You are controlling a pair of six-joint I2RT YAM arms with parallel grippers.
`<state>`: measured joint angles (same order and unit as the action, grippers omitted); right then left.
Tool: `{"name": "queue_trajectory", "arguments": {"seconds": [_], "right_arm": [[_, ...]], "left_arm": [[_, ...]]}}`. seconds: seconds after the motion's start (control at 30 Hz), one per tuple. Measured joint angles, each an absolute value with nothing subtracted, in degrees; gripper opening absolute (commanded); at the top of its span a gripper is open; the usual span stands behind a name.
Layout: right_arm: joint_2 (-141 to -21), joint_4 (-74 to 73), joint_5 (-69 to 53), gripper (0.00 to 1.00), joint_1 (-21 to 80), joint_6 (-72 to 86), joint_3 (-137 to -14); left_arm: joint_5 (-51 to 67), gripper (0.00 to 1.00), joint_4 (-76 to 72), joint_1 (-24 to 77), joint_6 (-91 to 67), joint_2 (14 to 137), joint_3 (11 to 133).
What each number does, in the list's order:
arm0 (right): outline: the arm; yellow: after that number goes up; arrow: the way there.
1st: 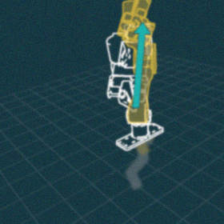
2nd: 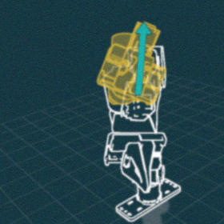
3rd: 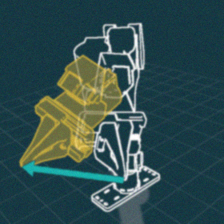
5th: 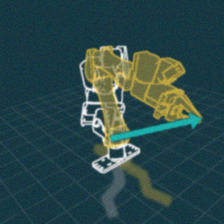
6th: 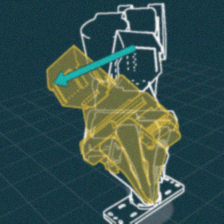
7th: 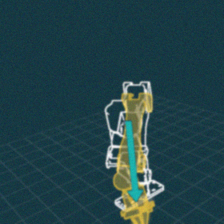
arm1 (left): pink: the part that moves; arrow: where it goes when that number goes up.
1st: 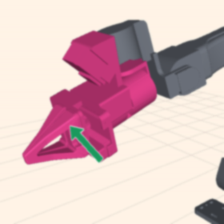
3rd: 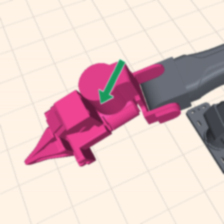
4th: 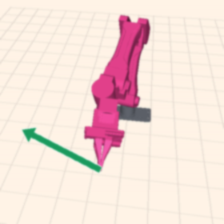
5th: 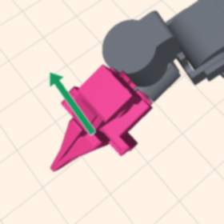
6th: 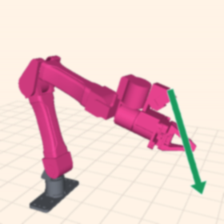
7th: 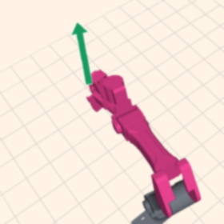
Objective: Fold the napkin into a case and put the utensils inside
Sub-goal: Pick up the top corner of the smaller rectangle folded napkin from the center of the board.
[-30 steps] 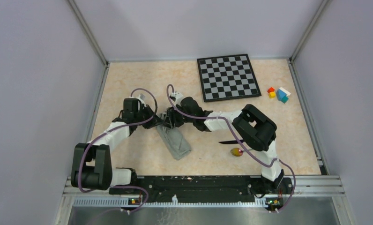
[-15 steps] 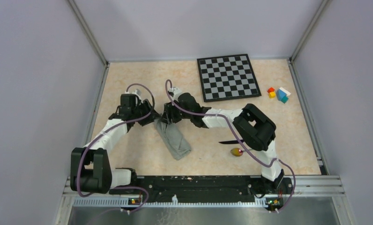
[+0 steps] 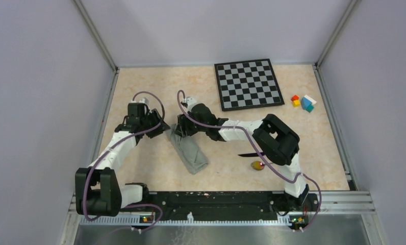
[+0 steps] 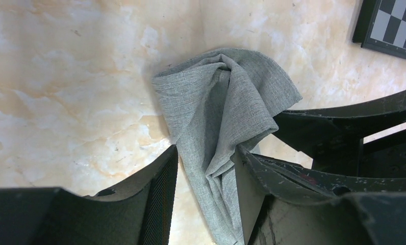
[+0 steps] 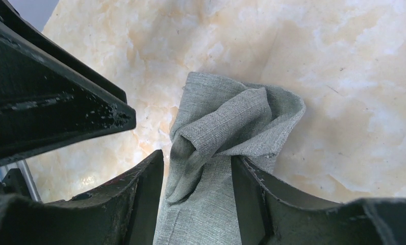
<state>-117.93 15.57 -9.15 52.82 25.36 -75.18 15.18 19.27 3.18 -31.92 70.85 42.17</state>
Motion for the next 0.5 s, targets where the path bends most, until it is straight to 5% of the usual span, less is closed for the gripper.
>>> {"name": "queue_trajectory", "arguments": {"seconds": [0.5], "right_arm": [[-117.93, 14.83, -5.8, 0.5, 54.87, 23.46, -75.18]], "left_arm": [[14.5, 0.52, 20.23, 1.17, -31.24, 69.63, 42.17]]}}
